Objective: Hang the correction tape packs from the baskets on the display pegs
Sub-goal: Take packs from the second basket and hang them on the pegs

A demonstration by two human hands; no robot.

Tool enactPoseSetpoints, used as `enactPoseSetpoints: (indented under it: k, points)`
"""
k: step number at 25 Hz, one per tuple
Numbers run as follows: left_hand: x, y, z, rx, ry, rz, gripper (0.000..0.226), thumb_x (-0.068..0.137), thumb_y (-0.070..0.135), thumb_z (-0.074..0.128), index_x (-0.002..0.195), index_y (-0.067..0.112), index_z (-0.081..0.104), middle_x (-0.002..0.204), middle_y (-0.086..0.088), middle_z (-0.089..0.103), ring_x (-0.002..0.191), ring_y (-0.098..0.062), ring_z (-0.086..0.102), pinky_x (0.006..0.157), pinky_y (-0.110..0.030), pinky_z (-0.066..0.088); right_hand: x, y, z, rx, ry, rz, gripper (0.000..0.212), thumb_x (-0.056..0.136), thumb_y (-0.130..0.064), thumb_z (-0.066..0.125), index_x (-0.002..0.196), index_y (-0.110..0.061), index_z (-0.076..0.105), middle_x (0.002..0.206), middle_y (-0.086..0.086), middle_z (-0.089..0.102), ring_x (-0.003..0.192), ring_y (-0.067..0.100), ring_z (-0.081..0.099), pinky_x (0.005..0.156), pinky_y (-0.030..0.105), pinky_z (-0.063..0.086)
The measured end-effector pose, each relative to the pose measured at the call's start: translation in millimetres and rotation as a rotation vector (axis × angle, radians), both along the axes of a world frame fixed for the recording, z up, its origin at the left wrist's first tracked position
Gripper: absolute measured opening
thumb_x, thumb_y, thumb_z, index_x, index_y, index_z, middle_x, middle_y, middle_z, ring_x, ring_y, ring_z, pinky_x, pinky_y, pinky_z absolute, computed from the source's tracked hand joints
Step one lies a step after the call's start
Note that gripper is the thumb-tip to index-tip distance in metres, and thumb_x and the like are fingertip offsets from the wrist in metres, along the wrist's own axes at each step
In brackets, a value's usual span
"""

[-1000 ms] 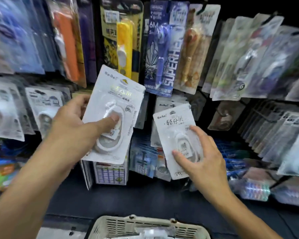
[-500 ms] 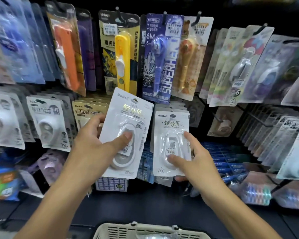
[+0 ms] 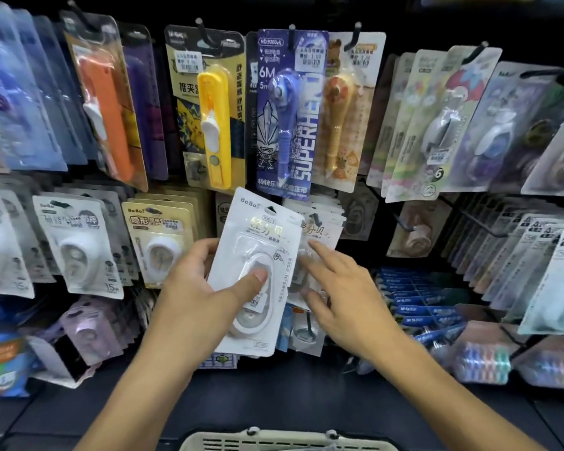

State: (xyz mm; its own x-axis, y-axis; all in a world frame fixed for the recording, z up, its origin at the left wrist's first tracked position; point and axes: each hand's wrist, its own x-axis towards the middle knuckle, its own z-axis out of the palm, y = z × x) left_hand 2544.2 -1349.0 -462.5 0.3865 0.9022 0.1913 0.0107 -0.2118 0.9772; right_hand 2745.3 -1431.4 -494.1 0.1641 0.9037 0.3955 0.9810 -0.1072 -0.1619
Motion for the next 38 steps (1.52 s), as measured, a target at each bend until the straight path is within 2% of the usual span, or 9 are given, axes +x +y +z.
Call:
enactPoseSetpoints:
  k: [4, 8, 10, 16, 20, 25, 30, 34, 38]
  points:
    - [18, -13, 1, -0.196, -0.18, -0.102, 0.055, 0.058, 0.044, 0.087, 0.107, 0.025, 0.069, 0.092, 0.004, 0.081, 0.08, -0.017, 0.078, 0.062, -0.03, 0.062, -20, -27, 8, 0.279, 1.132, 0.214, 0.03, 0.096, -0.042, 0.055, 0.122, -0.033, 0.068, 0.12, -0.007, 0.071, 0.104, 0.009, 0.068, 0.083, 0.029, 0.055]
    - [41, -32, -5, -0.285, -0.23, -0.164, 0.062, 0.051, 0.044, 0.089, 0.105, 0.023, 0.067, 0.094, -0.001, 0.081, 0.082, -0.022, 0.079, 0.062, -0.031, 0.061, -24, -46, 16, 0.329, 1.386, 0.295, 0.041, 0.088, -0.043, 0.07, 0.123, -0.023, 0.067, 0.119, 0.001, 0.074, 0.104, 0.022, 0.073, 0.076, 0.03, 0.059]
    - [48, -38, -9, -0.328, -0.219, -0.227, 0.058, 0.055, 0.043, 0.089, 0.106, 0.024, 0.068, 0.098, -0.002, 0.08, 0.086, -0.023, 0.078, 0.063, -0.03, 0.061, -25, -51, 13, 0.343, 1.416, 0.237, 0.045, 0.083, -0.028, 0.082, 0.124, -0.019, 0.065, 0.117, -0.001, 0.076, 0.104, 0.018, 0.073, 0.078, 0.023, 0.058]
    - [55, -38, -17, -0.528, -0.299, -0.438, 0.049, 0.07, 0.032, 0.079, 0.116, 0.019, 0.073, 0.114, -0.01, 0.077, 0.101, -0.028, 0.076, 0.071, -0.035, 0.063, 1, -70, 14, 0.364, 1.521, 0.099, 0.041, 0.082, -0.024, 0.071, 0.121, -0.014, 0.065, 0.104, 0.01, 0.078, 0.092, 0.027, 0.076, 0.065, 0.029, 0.06]
    - [62, -46, -24, -0.515, -0.237, -0.272, 0.043, 0.068, 0.025, 0.08, 0.111, 0.016, 0.076, 0.104, -0.01, 0.079, 0.089, -0.026, 0.078, 0.067, -0.034, 0.06, 9, -78, 1, 0.396, 1.344, -0.046, 0.033, 0.092, -0.023, 0.069, 0.122, -0.03, 0.058, 0.101, -0.001, 0.079, 0.094, 0.019, 0.075, 0.076, 0.038, 0.061]
    - [40, -30, -10, -0.296, -0.253, 0.091, 0.014, 0.089, 0.012, 0.073, 0.09, 0.025, 0.077, 0.088, 0.003, 0.081, 0.074, -0.017, 0.078, 0.049, -0.025, 0.057, 19, -74, -9, 0.442, 1.26, 0.004, 0.033, 0.094, -0.011, 0.068, 0.117, -0.032, 0.059, 0.106, -0.009, 0.076, 0.089, 0.011, 0.074, 0.064, 0.02, 0.056]
    - [13, -12, 4, -0.143, -0.329, 0.28, 0.017, 0.094, 0.01, 0.069, 0.093, 0.026, 0.076, 0.097, 0.01, 0.08, 0.09, -0.014, 0.077, 0.085, -0.041, 0.059, 11, -59, -18, 0.388, 1.208, -0.016, 0.03, 0.094, -0.008, 0.067, 0.1, -0.037, 0.065, 0.108, -0.009, 0.073, 0.1, 0.015, 0.071, 0.08, 0.033, 0.057]
    - [6, -8, 7, -0.155, -0.344, 0.279, 0.02, 0.095, 0.008, 0.068, 0.09, 0.026, 0.076, 0.094, 0.011, 0.08, 0.088, -0.013, 0.077, 0.089, -0.047, 0.059, -2, -64, -20, 0.529, 1.188, 0.027, 0.021, 0.08, -0.021, 0.063, 0.097, -0.031, 0.065, 0.099, -0.004, 0.073, 0.085, 0.013, 0.07, 0.065, 0.027, 0.055]
    - [9, -11, 6, -0.167, -0.335, 0.227, 0.02, 0.094, 0.009, 0.068, 0.093, 0.027, 0.077, 0.1, 0.008, 0.08, 0.096, -0.018, 0.077, 0.094, -0.05, 0.057, -8, -42, -5, 0.414, 1.068, 0.044, 0.025, 0.093, -0.024, 0.066, 0.112, -0.042, 0.065, 0.119, -0.014, 0.07, 0.11, 0.012, 0.067, 0.093, 0.041, 0.055]
